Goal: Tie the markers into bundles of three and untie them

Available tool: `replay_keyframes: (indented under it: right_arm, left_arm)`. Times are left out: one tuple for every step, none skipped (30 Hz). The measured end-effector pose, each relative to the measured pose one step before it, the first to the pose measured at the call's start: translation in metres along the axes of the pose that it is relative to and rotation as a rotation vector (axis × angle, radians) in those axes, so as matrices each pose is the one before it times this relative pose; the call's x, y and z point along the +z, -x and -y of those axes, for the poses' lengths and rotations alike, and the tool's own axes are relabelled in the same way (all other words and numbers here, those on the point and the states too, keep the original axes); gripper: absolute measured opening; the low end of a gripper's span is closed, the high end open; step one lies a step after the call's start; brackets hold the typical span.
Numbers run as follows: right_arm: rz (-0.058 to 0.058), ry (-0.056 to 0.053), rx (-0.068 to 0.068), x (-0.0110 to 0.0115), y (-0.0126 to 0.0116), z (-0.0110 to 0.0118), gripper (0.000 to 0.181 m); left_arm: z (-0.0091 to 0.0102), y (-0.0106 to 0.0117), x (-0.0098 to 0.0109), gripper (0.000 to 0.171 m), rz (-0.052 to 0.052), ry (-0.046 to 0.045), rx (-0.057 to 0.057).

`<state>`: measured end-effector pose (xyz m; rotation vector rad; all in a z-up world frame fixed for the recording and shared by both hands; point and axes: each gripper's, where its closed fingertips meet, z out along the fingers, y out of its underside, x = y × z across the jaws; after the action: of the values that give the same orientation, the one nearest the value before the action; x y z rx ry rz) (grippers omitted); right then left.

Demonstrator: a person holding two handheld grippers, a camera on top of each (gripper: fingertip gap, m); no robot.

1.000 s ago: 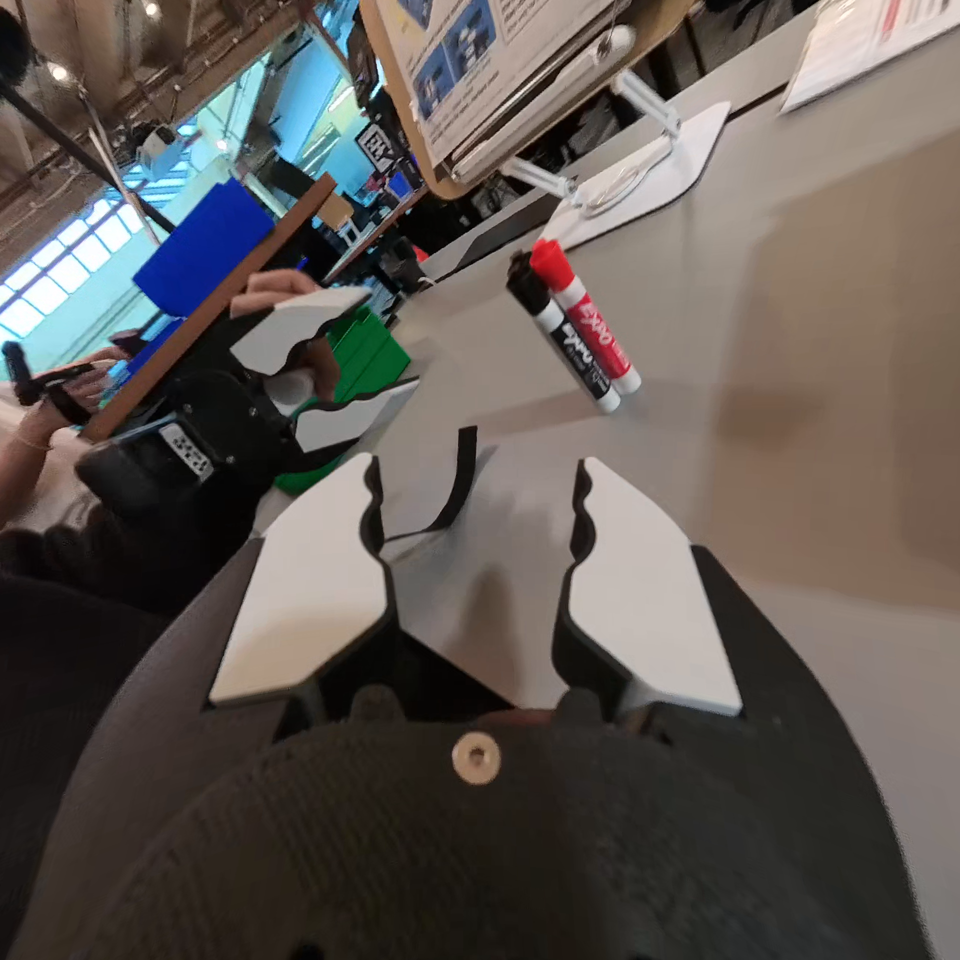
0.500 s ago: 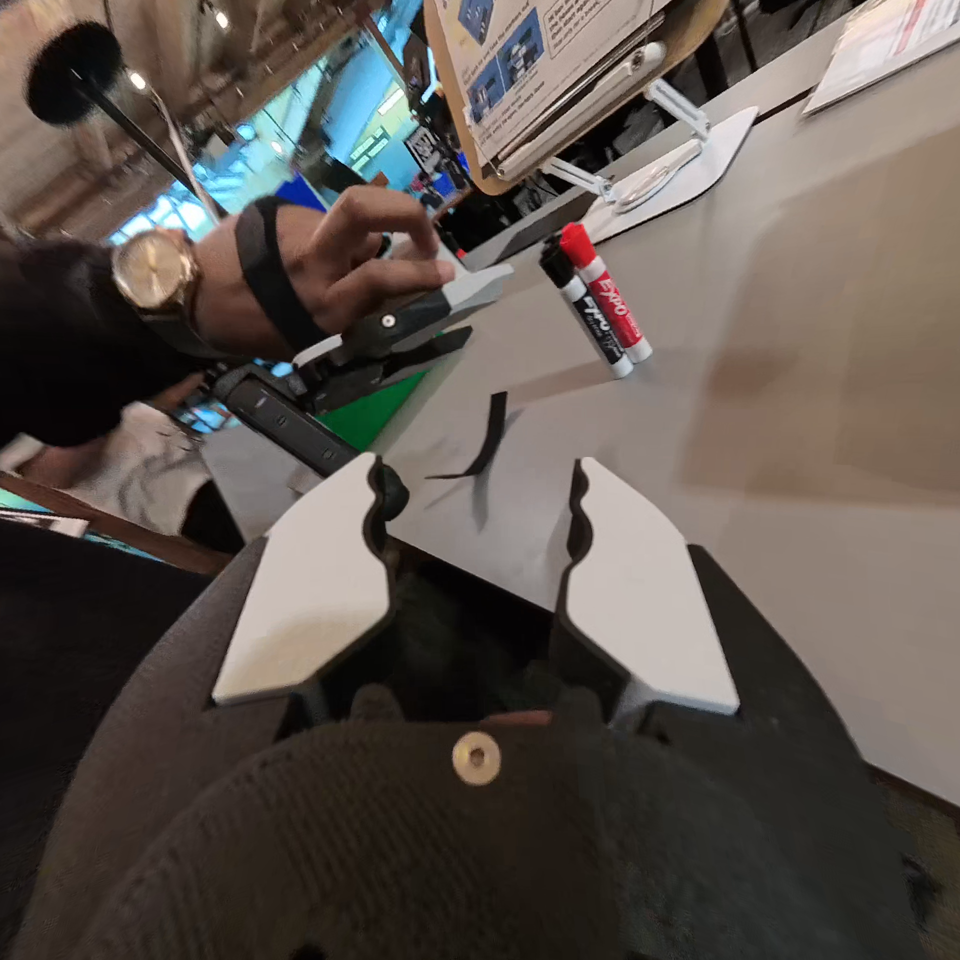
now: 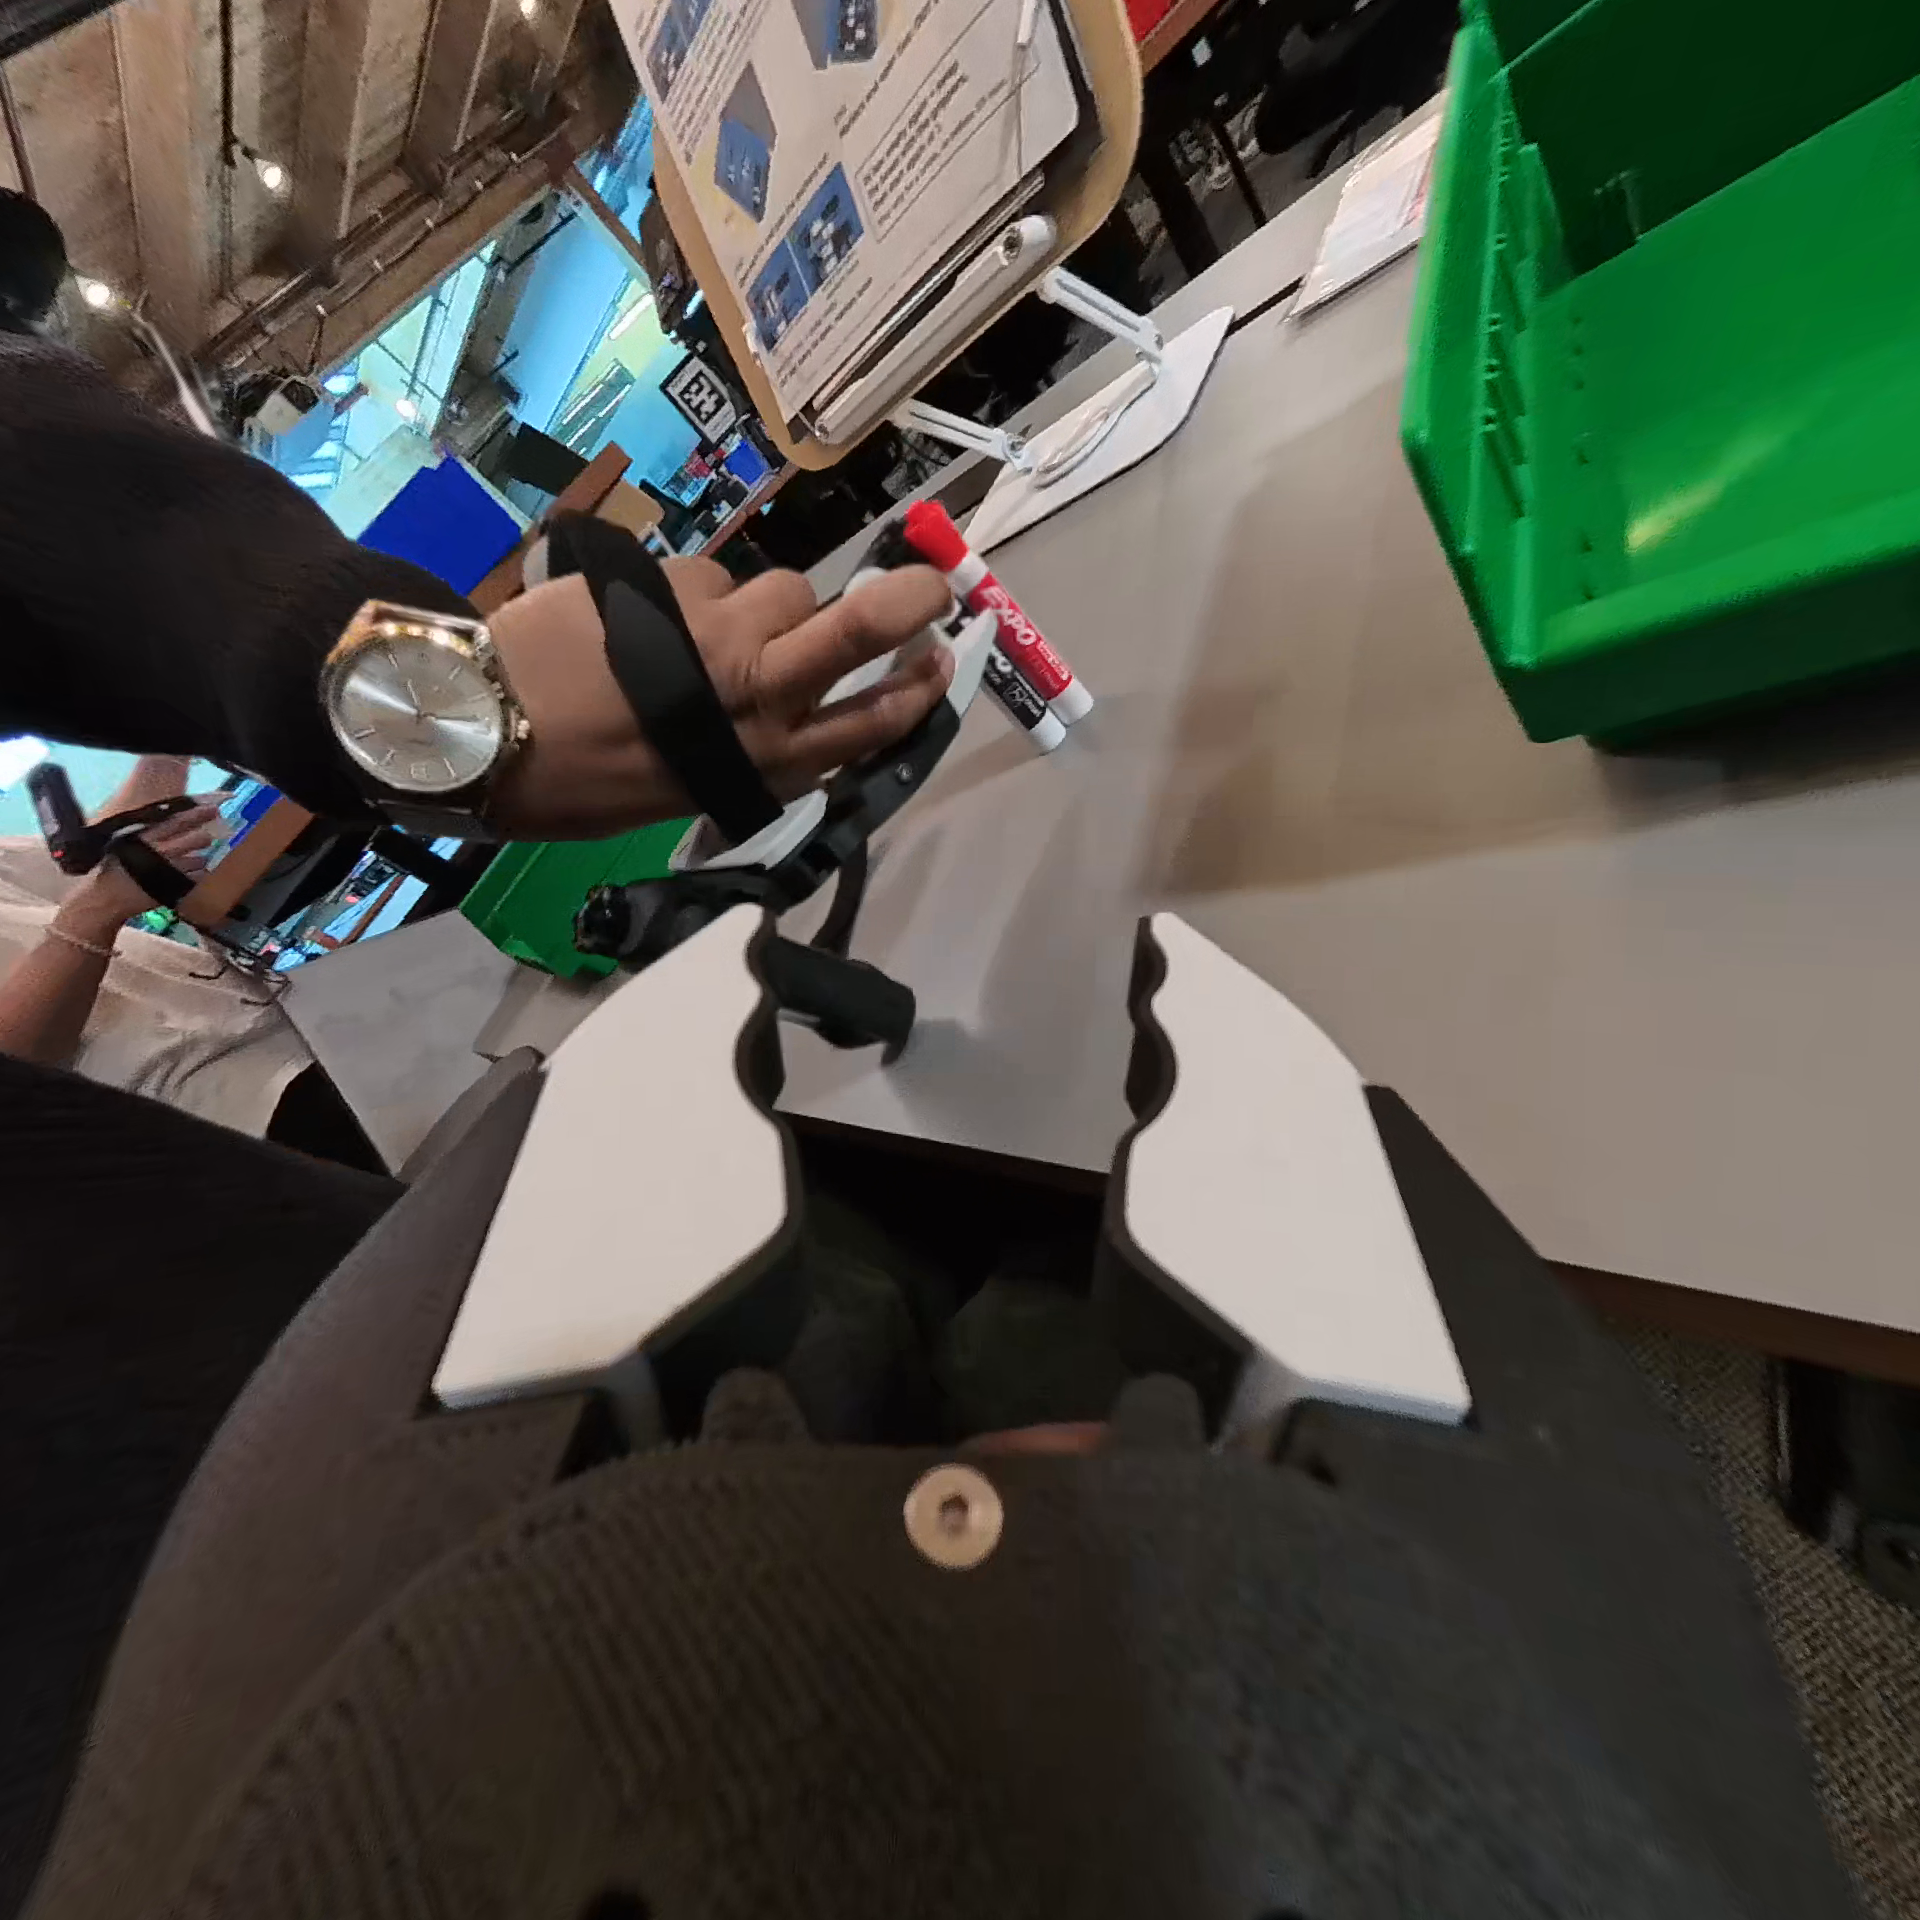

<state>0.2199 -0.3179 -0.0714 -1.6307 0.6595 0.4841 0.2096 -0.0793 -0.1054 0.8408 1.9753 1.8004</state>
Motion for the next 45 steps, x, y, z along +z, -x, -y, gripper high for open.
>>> replay_keyframes:
  right_arm:
    - [-0.0049,0.0001,0.0015,-0.00011,-0.00295,-0.00048,0.066]
    - [-0.0022,0.0004,0.0046,-0.00019,-0.00269,-0.00040,0.065]
    - [-0.0042,-0.0008,0.0061,-0.00028,-0.00303,-0.00011,0.065]
    - [-0.0042,-0.0027,0.0063,-0.00013,-0.00293,0.00009,0.065]
    - [0.0005,-0.0042,0.0108,-0.00006,-0.00239,0.00035,0.064]
    - [0.0069,-0.0034,0.0181,0.00022,-0.00191,0.00036,0.064]
    - [0.0107,-0.0010,0.0215,0.00046,-0.00160,0.00050,0.064]
    - [0.0071,-0.0028,0.0181,0.00017,-0.00194,0.00108,0.063]
    - [0.0000,-0.0108,0.0143,-0.00026,-0.00256,0.00183,0.063]
    - [-0.0040,-0.0108,0.0122,-0.00042,-0.00275,0.00179,0.062]
    - [-0.0024,-0.0088,0.0117,-0.00020,-0.00217,0.00136,0.061]
    - [0.0002,-0.0067,0.0124,0.00002,-0.00138,0.00092,0.061]
    - [0.0025,-0.0053,0.0127,0.00018,-0.00081,0.00069,0.060]
    - [0.0011,-0.0024,0.0097,0.00027,-0.00045,0.00028,0.060]
    - [0.0003,-0.0009,0.0044,0.00023,-0.00006,0.00002,0.060]
    - [-0.0002,-0.0007,0.0003,0.00012,0.00021,0.00000,0.060]
    - [-0.0017,-0.0005,-0.0014,0.00016,0.00018,-0.00019,0.060]
    - [-0.0021,0.0006,-0.0018,0.00030,0.00001,-0.00018,0.060]
    - [-0.0004,0.0021,-0.0007,0.00044,-0.00001,-0.00028,0.060]
    - [0.0006,0.0026,0.0007,0.00034,-0.00001,-0.00038,0.060]
    - [0.0002,0.0014,0.0012,0.00018,-0.00041,-0.00013,0.060]
    - [0.0005,0.0002,0.0016,0.00007,-0.00038,0.00003,0.060]
    - [0.0004,-0.0002,0.0020,-0.00018,-0.00048,0.00001,0.059]
    - [0.0015,0.0001,0.0030,-0.00028,-0.00049,0.00007,0.059]
    - [0.0031,-0.0006,0.0048,-0.00031,-0.00031,0.00017,0.060]
    - [0.0038,-0.0023,0.0059,-0.00056,-0.00040,0.00049,0.060]
    - [0.0033,-0.0038,0.0069,-0.00054,-0.00048,0.00063,0.060]
    - [0.0035,-0.0031,0.0069,-0.00038,-0.00054,0.00071,0.060]
    - [0.0037,-0.0015,0.0070,-0.00021,-0.00039,0.00044,0.060]
    - [0.0029,-0.0012,0.0065,-0.00014,-0.00047,0.00032,0.060]
    - [0.0023,-0.0013,0.0053,-0.00006,-0.00042,0.00025,0.060]
    - [0.0016,-0.0012,0.0041,-0.00001,-0.00028,0.00034,0.060]
    - [0.0011,-0.0007,0.0030,0.00004,-0.00035,0.00019,0.059]
    - [0.0011,0.0004,0.0021,0.00003,-0.00012,0.00001,0.059]
    - [0.0013,0.0015,0.0012,0.00013,0.00000,-0.00015,0.059]
    - [0.0013,0.0016,0.0000,0.00009,0.00011,-0.00027,0.059]
    - [0.0005,0.0006,-0.0015,0.00002,0.00025,-0.00012,0.059]
    - [0.0003,0.0003,-0.0021,-0.00017,0.00030,-0.00010,0.059]
    - [0.0011,0.0010,-0.0017,-0.00002,0.00039,-0.00012,0.059]
    - [0.0008,0.0019,-0.0016,0.00012,0.00038,-0.00023,0.059]
    - [0.0004,0.0022,-0.0029,0.00017,0.00051,-0.00044,0.059]
    - [-0.0001,0.0023,-0.0046,0.00022,0.00069,-0.00044,0.059]
    - [-0.0016,0.0031,-0.0063,0.00033,0.00067,-0.00058,0.059]
    - [-0.0031,0.0036,-0.0081,0.00044,0.00071,-0.00075,0.059]
    - [-0.0039,0.0036,-0.0090,0.00043,0.00061,-0.00081,0.059]
  left_arm:
    - [0.00389,0.00237,-0.00060,0.083,-0.0030,-0.00593,-0.0002]
    - [0.00177,0.00143,0.00026,0.081,-0.0044,-0.00723,0.0151]
    - [0.00043,0.00162,0.00092,0.080,-0.0037,-0.00548,0.0200]
    - [-0.00188,0.00123,0.00134,0.080,-0.0061,0.00858,0.0090]
    - [-0.00526,-0.00269,0.00082,0.082,-0.0359,0.02946,-0.0008]
    - [-0.00358,-0.00267,0.00081,0.084,-0.0428,0.01364,-0.0109]
    - [0.00111,-0.00291,0.00067,0.084,-0.0463,-0.03190,-0.0062]
    - [0.00246,-0.00551,0.00088,0.084,-0.0672,-0.04971,-0.0038]
    - [0.00015,-0.00453,0.00178,0.083,-0.0650,-0.03912,-0.0101]
    - [-0.00284,0.00258,0.00331,0.084,-0.0179,-0.01535,-0.0141]
    - [-0.00454,0.00407,0.00452,0.085,-0.0015,-0.00179,-0.0033]
    - [-0.00668,0.00162,0.00571,0.087,-0.0098,0.01697,0.0064]
    - [-0.00688,0.00140,0.00613,0.090,-0.0044,0.02668,0.0149]
    - [-0.00531,0.00211,0.00550,0.091,0.0053,0.02287,0.0148]
    - [-0.00324,0.00105,0.00450,0.091,-0.0002,0.01568,0.0154]
    - [-0.00070,0.00057,0.00329,0.091,-0.0018,0.00215,0.0147]
    - [0.00106,0.00057,0.00230,0.091,-0.0032,-0.00693,0.0107]
    - [0.00106,0.00004,0.00173,0.091,-0.0076,-0.00429,0.0058]
    - [0.00067,0.00089,0.00121,0.090,-0.0016,0.00141,0.0030]
    - [0.00080,0.00062,0.00093,0.090,0.0005,0.00143,0.0057]
    - [0.00153,0.00010,0.00056,0.090,-0.0020,-0.00322,0.0049]
    - [0.00194,-0.00093,0.00033,0.090,-0.0071,-0.00902,-0.0004]
    - [0.00194,-0.00149,0.00019,0.090,-0.0083,-0.01330,-0.0057]
    - [0.00085,-0.00129,0.00022,0.090,-0.0043,-0.01289,-0.0099]
    - [-0.00085,-0.00292,0.00050,0.090,-0.0110,-0.00941,-0.0107]
    - [-0.00265,-0.00342,0.00031,0.091,-0.0113,-0.00438,-0.0103]
    - [-0.00345,-0.00097,-0.00074,0.091,0.0060,-0.01104,-0.0199]
    - [-0.00517,-0.00031,-0.00263,0.090,0.0073,-0.01262,-0.0337]
    - [-0.00542,-0.00041,-0.00454,0.091,-0.0017,-0.02401,-0.0425]
    - [-0.00334,-0.00099,-0.00689,0.090,-0.0141,-0.05199,-0.0557]
    - [-0.00184,-0.00275,-0.00927,0.090,-0.0351,-0.07356,-0.0665]
    - [-0.00186,-0.00194,-0.01066,0.091,-0.0327,-0.07469,-0.0687]
    - [-0.00003,-0.00084,-0.01164,0.089,-0.0219,-0.09016,-0.0700]
    - [0.00060,-0.00455,-0.01234,0.089,-0.0489,-0.09304,-0.0796]
    - [0.00185,-0.00540,-0.01129,0.091,-0.0547,-0.09200,-0.0957]
    - [0.00225,-0.00516,-0.00911,0.091,-0.0502,-0.08998,-0.1096]
    - [0.00065,-0.00509,-0.00594,0.091,-0.0452,-0.07889,-0.1031]
    - [-0.00031,-0.00162,-0.00287,0.090,-0.0117,-0.08008,-0.0985]
    - [-0.00221,0.00085,-0.00016,0.088,0.0107,-0.07472,-0.1036]
    - [-0.00355,-0.00100,0.00221,0.087,0.0027,-0.06877,-0.1145]
    - [-0.00143,-0.00255,0.00414,0.088,-0.0007,-0.08347,-0.1318]
    - [0.00170,-0.00231,0.00492,0.089,0.0068,-0.10997,-0.1620]
    - [0.00346,-0.00397,0.00412,0.088,-0.0030,-0.12878,-0.1897]
    - [0.00488,-0.00140,0.00245,0.086,0.0112,-0.15258,-0.2380]
    - [0.00400,-0.00341,-0.00002,0.082,-0.0136,-0.15887,-0.2665]
